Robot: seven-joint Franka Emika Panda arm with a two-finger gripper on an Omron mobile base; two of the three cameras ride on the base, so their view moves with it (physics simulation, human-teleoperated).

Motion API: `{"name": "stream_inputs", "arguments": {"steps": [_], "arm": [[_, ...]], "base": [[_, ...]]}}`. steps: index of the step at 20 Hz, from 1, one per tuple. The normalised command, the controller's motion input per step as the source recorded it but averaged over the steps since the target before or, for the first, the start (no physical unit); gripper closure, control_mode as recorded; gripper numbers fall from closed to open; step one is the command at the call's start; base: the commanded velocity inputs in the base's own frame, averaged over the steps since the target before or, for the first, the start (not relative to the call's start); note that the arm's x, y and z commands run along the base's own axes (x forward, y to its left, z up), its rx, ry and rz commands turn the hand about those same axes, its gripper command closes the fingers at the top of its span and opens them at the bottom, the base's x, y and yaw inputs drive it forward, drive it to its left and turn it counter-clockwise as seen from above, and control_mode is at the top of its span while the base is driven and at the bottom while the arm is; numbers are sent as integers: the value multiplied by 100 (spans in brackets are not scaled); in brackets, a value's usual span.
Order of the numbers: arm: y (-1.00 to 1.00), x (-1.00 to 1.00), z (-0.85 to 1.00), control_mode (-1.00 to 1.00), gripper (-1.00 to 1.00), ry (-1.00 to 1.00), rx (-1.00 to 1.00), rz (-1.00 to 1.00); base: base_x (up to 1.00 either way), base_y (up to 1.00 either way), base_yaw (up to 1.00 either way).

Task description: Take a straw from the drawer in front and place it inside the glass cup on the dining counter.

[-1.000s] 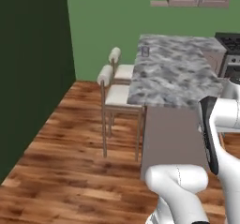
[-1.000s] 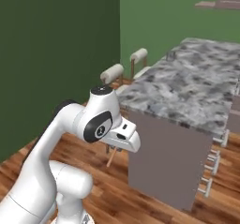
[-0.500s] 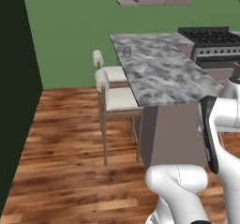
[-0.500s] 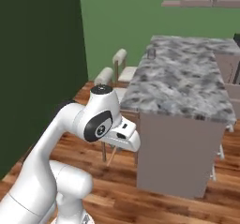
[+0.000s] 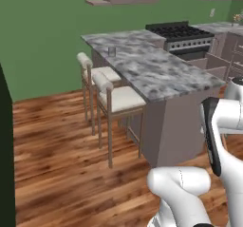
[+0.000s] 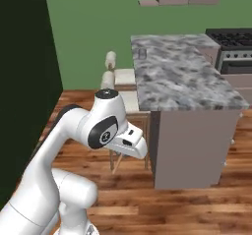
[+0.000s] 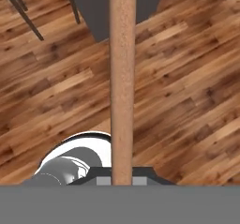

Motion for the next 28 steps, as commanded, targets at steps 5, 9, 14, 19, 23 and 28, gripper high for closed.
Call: {"name": "stream_inputs", "arguments": {"steps": [5,9,14,19,23,28], "arm": [[0,0,0,100,100,0,0,0],[0,0,0,100,100,0,0,0],[0,0,0,100,100,0,0,0],[0,0,0,100,100,0,0,0],[0,0,0,100,100,0,0,0],[0,0,0,100,100,0,0,0]], "base": [[45,100,-50],[82,100,-49],[79,100,-47],[56,100,-45],[33,100,-43],[22,100,-42]]}}
